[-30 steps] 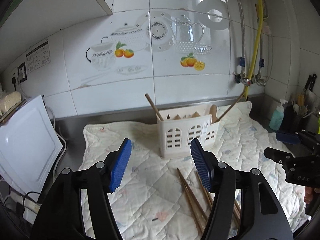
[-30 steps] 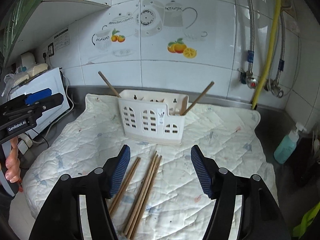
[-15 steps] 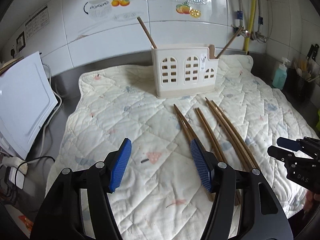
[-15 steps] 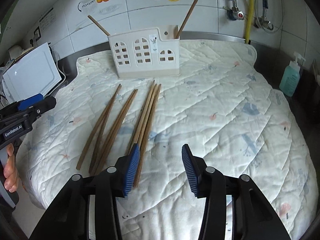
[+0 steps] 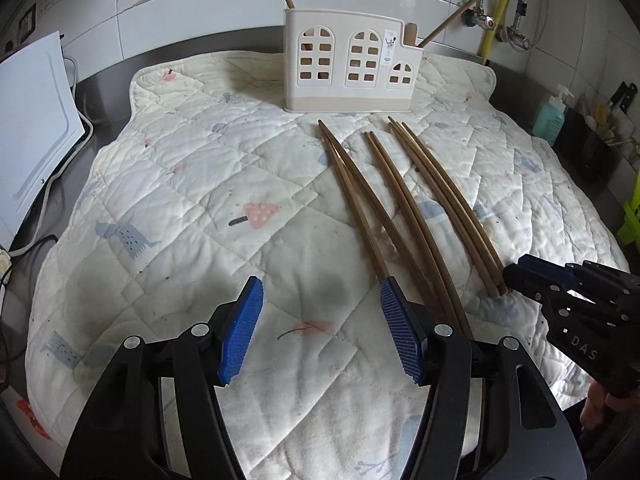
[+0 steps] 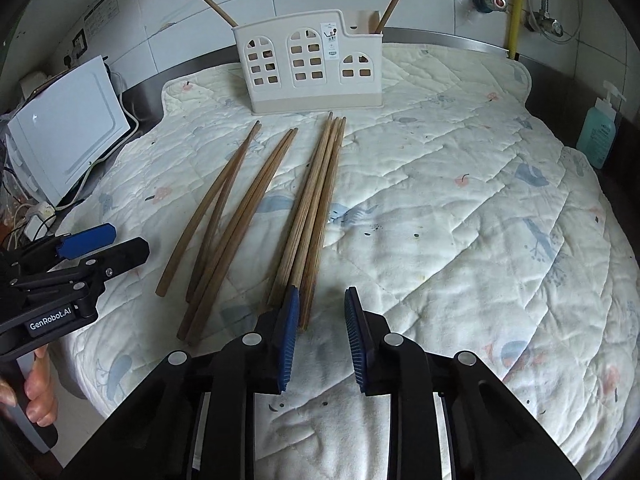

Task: Organize utensils
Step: 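Move both tools back down toward the remaining chopsticks on the mat, then close the left tool on a chopstick while the right tool grasps another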

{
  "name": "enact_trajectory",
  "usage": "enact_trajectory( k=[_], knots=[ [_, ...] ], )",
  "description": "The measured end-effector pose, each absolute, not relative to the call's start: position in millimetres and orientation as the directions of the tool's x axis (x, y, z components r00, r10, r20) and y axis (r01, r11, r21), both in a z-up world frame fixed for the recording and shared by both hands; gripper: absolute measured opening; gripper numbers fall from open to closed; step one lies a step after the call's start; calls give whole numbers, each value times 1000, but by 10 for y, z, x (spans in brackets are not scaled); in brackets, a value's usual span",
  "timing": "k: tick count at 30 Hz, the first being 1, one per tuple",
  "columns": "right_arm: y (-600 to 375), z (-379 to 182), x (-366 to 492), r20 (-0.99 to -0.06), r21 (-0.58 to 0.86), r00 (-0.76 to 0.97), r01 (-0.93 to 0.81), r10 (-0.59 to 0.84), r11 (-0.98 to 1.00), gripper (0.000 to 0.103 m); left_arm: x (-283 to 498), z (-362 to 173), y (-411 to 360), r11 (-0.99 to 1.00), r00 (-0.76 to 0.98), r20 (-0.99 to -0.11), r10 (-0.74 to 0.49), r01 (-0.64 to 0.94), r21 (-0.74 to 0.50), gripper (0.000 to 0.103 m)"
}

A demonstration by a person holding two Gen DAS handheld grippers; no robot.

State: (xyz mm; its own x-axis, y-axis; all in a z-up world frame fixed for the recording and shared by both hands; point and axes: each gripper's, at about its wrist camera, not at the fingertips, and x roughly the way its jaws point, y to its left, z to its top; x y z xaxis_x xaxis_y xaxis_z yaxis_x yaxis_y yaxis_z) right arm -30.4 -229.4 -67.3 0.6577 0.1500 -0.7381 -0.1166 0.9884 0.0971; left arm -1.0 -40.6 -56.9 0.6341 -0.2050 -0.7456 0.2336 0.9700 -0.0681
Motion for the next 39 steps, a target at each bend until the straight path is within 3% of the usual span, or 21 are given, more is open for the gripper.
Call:
enact_trajectory(
  k=[8, 13, 22, 26, 35, 39],
  knots=[
    [-2191, -687, -290, -736, 29, 668, -129, 109, 991, 19, 11, -597, -450, 966, 620, -751, -227, 241, -93, 60],
    [-2245, -659, -258, -727, 7, 684, -84, 63, 996, 10, 16, -590, -485, 961, 613, -752, -245, 255, -105, 58],
    [-2341, -638, -263, -725, 72, 679, -89, 114, 993, 10, 96, -717, -622, 959, 577, -779, -247, 260, -111, 42],
    [-2319, -605, -275, -717, 87, 684, -103, 134, 991, 10, 102, -729, -652, 965, 595, -781, -188, 259, -36, 25],
    [-2301, -703, -207, -730, 128, 662, -111, 169, 986, 11, 101, -721, -579, 958, 593, -771, -234, 274, -80, 24],
    [-2314, -726, -161, -729, 142, 661, -108, 178, 984, 11, 87, -739, -640, 957, 606, -769, -206, 288, -29, 24]
  ],
)
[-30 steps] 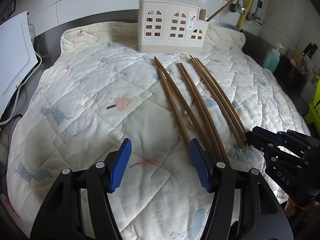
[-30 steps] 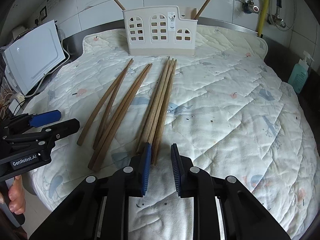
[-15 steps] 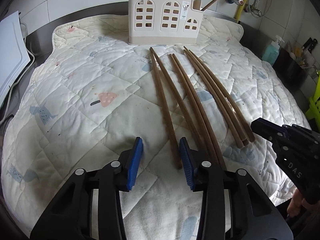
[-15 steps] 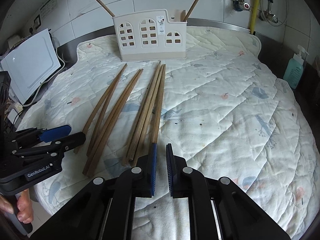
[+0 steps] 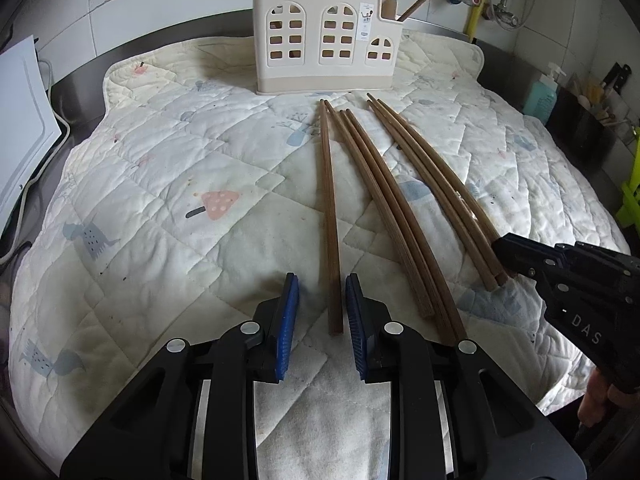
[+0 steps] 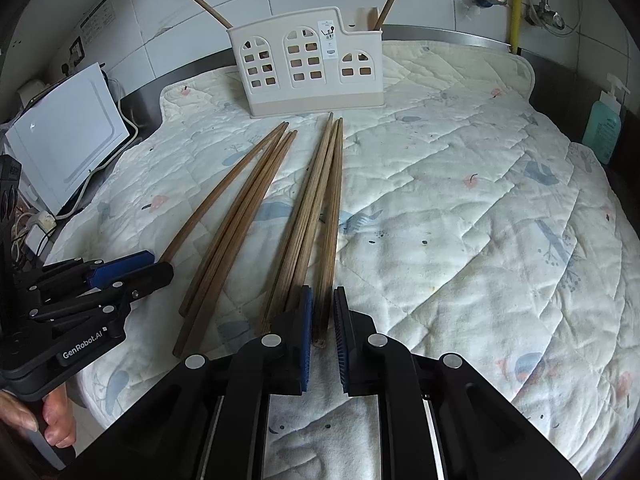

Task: Organize utensils
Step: 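Close the left tool on a chopstick while the right tool grasps another, then lift the left tool's chopstick toward the holder while the right tool carries its own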

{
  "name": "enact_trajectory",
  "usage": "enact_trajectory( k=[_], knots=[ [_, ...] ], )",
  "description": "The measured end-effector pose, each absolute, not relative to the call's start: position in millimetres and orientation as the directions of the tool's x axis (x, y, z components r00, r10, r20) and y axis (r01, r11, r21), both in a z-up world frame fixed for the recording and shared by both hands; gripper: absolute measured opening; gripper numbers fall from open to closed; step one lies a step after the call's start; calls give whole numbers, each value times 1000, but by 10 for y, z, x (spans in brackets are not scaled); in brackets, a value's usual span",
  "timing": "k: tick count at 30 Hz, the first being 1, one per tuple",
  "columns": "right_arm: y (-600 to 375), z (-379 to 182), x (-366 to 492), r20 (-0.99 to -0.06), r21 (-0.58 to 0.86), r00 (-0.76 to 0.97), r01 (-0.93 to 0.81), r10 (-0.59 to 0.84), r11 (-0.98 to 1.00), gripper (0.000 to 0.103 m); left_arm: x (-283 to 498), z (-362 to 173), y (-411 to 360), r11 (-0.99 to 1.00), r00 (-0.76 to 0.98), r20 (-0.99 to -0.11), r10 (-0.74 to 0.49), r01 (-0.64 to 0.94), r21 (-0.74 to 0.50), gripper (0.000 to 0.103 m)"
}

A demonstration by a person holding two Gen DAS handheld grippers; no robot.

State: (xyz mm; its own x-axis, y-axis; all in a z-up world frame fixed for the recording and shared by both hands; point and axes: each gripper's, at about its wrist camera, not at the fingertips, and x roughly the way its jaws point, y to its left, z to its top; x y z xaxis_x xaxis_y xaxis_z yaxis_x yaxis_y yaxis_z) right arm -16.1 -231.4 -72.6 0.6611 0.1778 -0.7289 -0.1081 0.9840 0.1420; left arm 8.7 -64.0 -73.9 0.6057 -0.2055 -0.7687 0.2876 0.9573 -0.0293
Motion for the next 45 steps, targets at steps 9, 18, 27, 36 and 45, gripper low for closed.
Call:
enact_trajectory(
  k=[9, 18, 27, 36, 45],
  knots=[
    [-2293, -735, -101, -724, 126, 669, -113, 169, 986, 10, 142, -725, -633, 953, 616, -761, -201, 304, -6, 9],
    [-2292, -695, -146, -717, 95, 683, -105, 141, 990, 8, 179, -736, -519, 944, 601, -757, -256, 324, -62, 6],
    [-2379, -338, -258, -649, 70, 750, -107, 127, 992, 8, 167, -558, -364, 944, 631, -720, -289, 313, -105, 6],
    [-2466, 92, -230, -564, 45, 818, -112, 118, 993, 7, 190, -200, -265, 938, 688, -648, -328, 320, -135, 6],
    [-2543, 517, 38, -505, 40, 850, -149, 149, 988, 7, 399, 204, -306, 927, 733, -579, -356, 355, -122, 5]
  ],
)
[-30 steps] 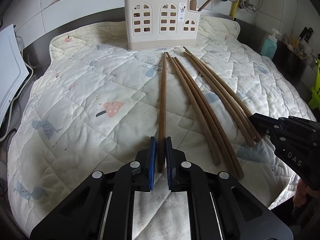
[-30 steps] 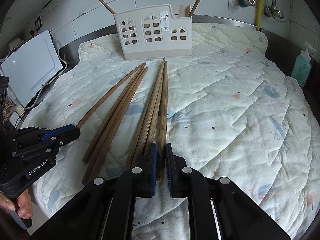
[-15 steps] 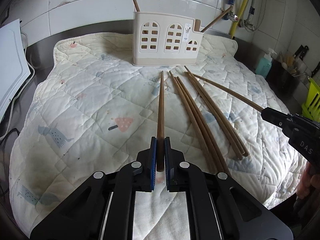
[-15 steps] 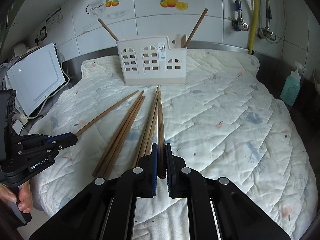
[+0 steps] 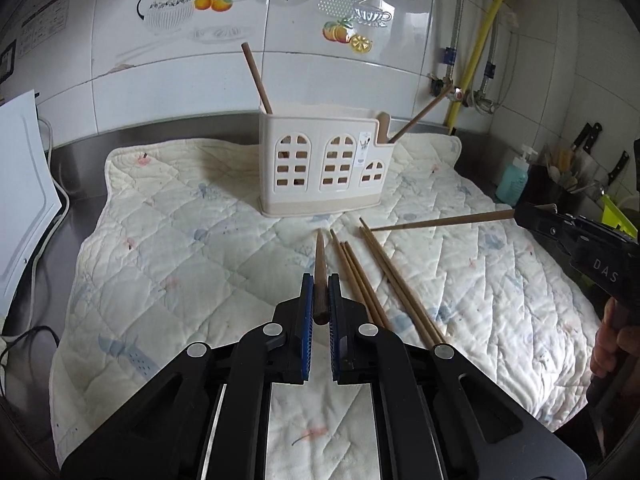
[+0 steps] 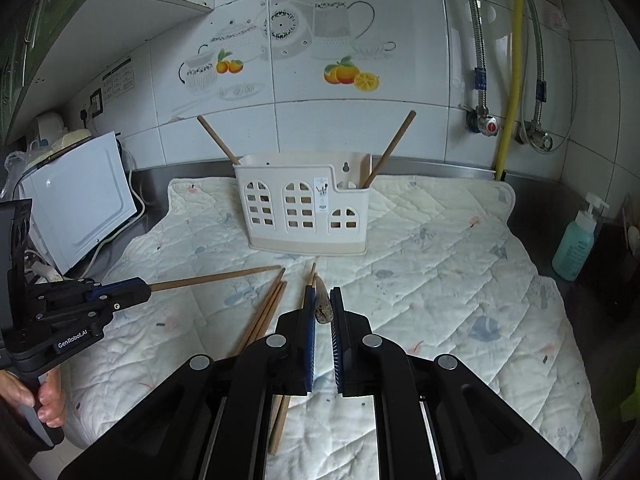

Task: Organize utensils
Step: 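Lift the left tool's chopstick toward the holder while the right tool carries its own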

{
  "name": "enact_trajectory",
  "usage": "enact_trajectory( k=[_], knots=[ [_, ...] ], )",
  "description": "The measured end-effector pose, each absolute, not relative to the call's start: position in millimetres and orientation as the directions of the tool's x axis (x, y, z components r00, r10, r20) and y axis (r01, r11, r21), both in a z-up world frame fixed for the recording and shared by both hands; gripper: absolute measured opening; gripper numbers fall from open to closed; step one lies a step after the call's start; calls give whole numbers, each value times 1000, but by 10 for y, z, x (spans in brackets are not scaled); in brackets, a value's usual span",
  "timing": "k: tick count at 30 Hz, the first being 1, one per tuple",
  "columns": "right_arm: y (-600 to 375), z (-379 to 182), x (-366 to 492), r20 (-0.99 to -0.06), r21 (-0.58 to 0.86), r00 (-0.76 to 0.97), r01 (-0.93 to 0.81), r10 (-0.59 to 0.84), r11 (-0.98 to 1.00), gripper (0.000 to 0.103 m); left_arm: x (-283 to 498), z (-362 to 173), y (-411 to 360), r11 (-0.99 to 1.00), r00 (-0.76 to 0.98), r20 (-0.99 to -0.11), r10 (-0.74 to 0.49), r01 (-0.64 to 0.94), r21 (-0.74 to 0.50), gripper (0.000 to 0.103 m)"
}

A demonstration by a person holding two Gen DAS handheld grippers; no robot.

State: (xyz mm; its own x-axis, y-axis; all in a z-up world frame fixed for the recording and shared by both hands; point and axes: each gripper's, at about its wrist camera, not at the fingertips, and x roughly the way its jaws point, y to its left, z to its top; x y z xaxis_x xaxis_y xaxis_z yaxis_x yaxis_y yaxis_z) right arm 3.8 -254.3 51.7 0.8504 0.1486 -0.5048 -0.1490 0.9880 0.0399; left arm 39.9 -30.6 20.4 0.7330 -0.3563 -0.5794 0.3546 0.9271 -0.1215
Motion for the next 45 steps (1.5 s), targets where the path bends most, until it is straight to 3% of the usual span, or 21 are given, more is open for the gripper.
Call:
enact_trajectory(
  k=[15, 29, 40, 45],
  knots=[
    [-2824, 1428, 489, -466, 54, 853, -237, 235, 970, 7, 781, 688, -460, 909, 767, -515, -382, 414, -57, 5],
    [-2820, 1804, 662, -456, -14, 863, -254, 220, 967, 7, 842, 1129, -467, 901, 801, -444, -402, 431, -40, 5],
    [-2867, 2048, 1002, -486, -45, 854, -238, 187, 970, 7, 909, 1892, -596, 902, 867, -275, -415, 432, 0, 5],
    [-2861, 1997, 1204, -514, -36, 837, -241, 189, 970, 7, 1098, 2214, -695, 926, 916, -182, -359, 373, 53, 5]
  ],
)
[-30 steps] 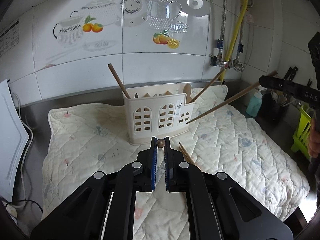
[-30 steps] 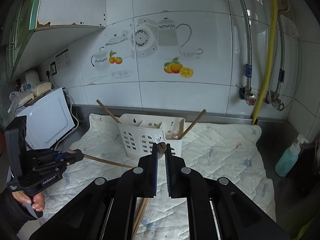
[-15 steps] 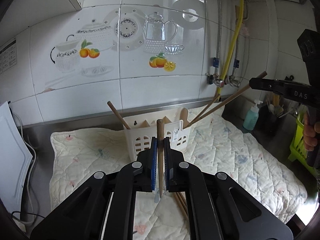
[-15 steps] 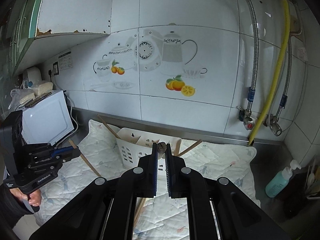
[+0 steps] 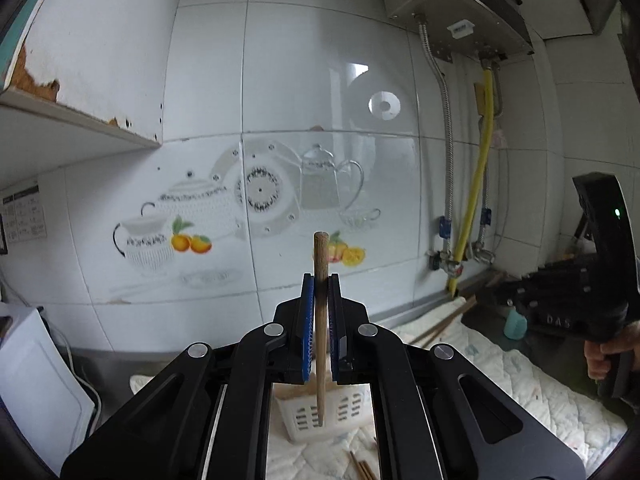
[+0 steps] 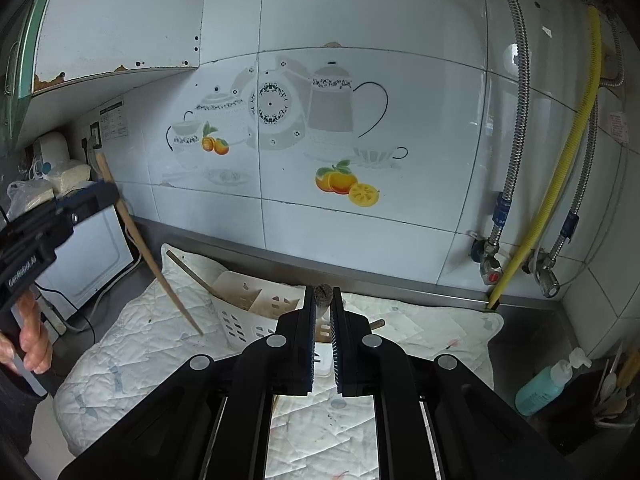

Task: Organize utensils
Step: 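Lift the left tool's chopstick toward the holder while the right tool carries its own, then open both tools to drop the chopsticks into the white holder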

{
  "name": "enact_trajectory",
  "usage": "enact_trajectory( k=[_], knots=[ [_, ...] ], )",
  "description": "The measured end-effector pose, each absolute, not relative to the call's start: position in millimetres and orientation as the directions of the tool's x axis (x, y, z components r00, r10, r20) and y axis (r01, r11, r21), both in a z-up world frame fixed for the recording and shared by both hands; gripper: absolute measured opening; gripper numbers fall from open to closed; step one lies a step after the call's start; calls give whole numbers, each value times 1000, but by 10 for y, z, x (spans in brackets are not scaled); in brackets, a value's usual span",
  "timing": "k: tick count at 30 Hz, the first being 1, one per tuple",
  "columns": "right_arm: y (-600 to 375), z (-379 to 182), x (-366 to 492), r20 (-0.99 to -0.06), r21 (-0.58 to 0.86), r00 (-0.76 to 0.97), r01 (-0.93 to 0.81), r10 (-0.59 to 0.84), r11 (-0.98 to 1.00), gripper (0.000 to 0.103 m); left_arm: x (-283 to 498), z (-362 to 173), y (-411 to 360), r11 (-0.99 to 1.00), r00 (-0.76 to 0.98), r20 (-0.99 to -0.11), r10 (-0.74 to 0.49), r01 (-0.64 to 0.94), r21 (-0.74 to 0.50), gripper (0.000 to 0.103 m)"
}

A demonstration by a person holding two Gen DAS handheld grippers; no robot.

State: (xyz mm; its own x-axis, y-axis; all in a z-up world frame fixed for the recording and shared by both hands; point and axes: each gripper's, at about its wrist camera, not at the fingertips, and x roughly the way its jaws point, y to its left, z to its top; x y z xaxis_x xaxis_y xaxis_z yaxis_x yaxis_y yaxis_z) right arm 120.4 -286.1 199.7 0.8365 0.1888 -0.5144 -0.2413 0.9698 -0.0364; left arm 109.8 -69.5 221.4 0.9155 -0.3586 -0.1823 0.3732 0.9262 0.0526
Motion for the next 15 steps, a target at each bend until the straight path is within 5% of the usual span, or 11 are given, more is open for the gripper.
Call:
enact_trajectory(
  k=[7, 15],
  knots=[
    [-2850, 1809, 1435, -558, -28, 808, -249, 191, 968, 7, 1540, 2319, -754, 950, 944, -135, -301, 310, 49, 5],
    [-2823, 1616, 1627, -601, -28, 776, -261, 192, 965, 7, 1996, 2030, -712, 957, 936, -202, -287, 290, -15, 5]
  ],
)
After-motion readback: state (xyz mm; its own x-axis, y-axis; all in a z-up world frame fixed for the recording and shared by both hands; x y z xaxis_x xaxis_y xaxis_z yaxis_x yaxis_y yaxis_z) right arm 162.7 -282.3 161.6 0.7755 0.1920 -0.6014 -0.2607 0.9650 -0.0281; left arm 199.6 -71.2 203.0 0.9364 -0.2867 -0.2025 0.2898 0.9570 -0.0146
